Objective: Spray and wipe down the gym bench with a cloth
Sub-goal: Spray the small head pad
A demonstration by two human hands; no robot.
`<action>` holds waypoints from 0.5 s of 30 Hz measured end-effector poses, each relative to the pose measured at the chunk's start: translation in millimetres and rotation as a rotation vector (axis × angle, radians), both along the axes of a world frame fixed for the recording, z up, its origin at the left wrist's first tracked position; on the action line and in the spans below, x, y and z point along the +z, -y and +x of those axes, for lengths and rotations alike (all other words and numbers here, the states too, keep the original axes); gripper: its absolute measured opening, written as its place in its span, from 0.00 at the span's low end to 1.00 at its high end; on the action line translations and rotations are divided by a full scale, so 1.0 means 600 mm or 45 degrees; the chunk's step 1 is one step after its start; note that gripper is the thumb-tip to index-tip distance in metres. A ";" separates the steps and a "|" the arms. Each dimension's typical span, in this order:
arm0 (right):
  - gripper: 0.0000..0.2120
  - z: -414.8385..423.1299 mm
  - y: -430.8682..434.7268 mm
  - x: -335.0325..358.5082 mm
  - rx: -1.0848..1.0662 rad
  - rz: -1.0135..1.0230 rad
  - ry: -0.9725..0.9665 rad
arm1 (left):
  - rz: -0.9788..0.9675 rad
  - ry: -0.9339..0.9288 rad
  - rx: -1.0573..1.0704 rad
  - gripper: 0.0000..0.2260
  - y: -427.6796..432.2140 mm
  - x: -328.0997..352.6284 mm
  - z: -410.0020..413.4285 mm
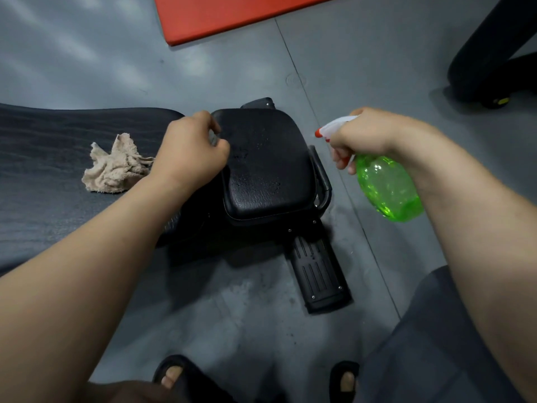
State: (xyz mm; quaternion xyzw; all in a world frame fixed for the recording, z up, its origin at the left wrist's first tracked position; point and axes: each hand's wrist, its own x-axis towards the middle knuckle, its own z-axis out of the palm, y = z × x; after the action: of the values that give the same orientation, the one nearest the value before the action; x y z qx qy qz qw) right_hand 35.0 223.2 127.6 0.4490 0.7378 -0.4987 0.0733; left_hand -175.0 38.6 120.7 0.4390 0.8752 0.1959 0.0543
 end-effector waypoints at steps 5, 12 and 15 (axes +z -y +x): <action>0.13 0.030 0.005 0.019 0.210 0.026 0.193 | -0.025 0.034 -0.035 0.11 0.004 -0.004 0.012; 0.15 0.046 0.027 0.034 0.389 -0.179 0.315 | -0.041 0.021 -0.085 0.12 0.000 -0.005 0.017; 0.15 0.036 0.040 0.033 0.464 -0.194 0.266 | -0.037 0.016 -0.061 0.11 0.006 -0.001 0.009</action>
State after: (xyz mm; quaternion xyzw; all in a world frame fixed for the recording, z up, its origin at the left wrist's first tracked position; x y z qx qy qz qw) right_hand 56.6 199.0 147.4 0.3506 0.7552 -0.4824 0.2720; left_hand -169.9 35.1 119.9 0.4578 0.8668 0.1844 0.0711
